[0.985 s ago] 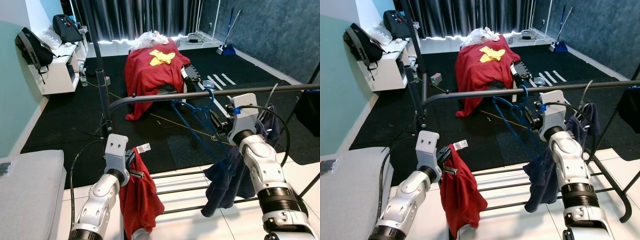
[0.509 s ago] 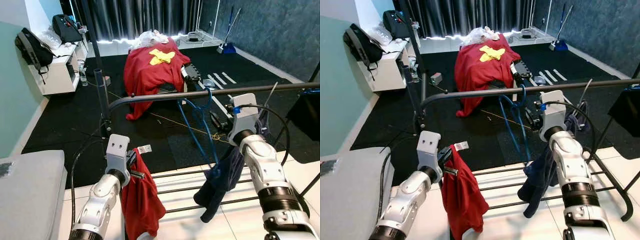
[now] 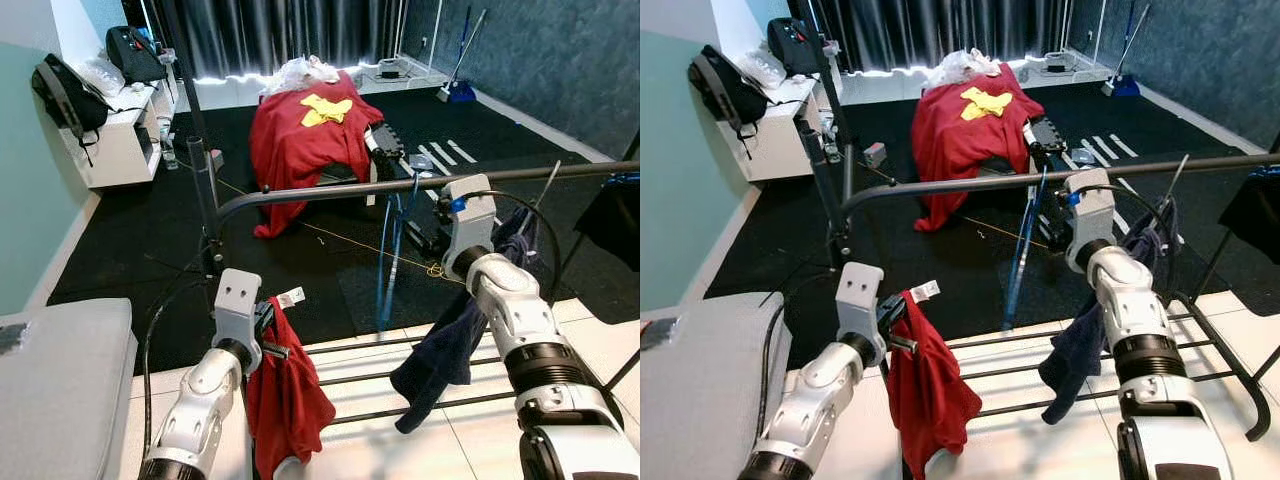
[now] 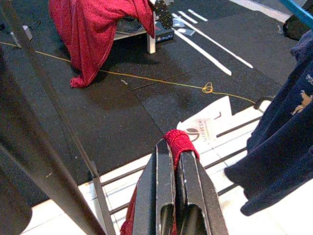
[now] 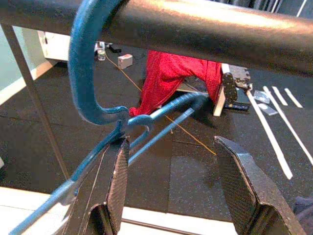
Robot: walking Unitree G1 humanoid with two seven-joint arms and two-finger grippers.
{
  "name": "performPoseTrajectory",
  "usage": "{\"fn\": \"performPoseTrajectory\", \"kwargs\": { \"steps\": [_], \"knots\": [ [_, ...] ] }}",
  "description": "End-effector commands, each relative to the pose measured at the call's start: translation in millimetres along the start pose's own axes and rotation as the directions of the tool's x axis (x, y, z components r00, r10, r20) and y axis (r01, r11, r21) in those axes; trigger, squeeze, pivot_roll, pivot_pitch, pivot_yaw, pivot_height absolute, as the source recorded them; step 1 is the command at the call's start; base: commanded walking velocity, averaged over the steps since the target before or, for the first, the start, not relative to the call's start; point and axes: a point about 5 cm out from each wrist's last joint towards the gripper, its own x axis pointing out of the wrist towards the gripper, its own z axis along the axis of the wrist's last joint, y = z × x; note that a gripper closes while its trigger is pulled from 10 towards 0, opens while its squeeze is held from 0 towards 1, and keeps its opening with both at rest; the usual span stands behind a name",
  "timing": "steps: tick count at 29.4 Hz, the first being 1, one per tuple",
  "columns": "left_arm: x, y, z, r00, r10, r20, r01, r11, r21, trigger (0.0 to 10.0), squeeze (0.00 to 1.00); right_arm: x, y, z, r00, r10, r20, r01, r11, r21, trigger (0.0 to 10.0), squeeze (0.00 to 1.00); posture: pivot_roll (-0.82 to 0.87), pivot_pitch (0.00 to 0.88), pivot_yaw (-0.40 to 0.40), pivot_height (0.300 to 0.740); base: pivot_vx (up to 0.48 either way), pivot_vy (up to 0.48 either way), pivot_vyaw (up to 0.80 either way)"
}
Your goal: Hang hanger
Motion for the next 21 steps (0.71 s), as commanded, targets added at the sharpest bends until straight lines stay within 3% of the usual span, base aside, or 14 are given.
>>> {"fn": "performPoseTrajectory", "kwargs": {
  "steps": [1,21],
  "knots": [
    [-1.3,3.8,1.7,1.000,0.011,0.003,-0.011,1.000,0.019,10.0,0.00,0.8,4.7,0.2,1.000,0.021,-0.002,-0.021,1.000,-0.006,10.0,0.00,0.04,0.033,0.025,0.740,0.000,0.000,0.00],
    [-1.3,2.5,-1.3,1.000,-0.018,-0.008,0.018,0.999,0.029,10.0,0.00,-13.8,13.5,-0.4,0.998,0.013,0.058,-0.013,1.000,0.003,10.0,0.00,0.03,0.038,0.048,0.740,0.000,0.000,0.00]
  ]
}}
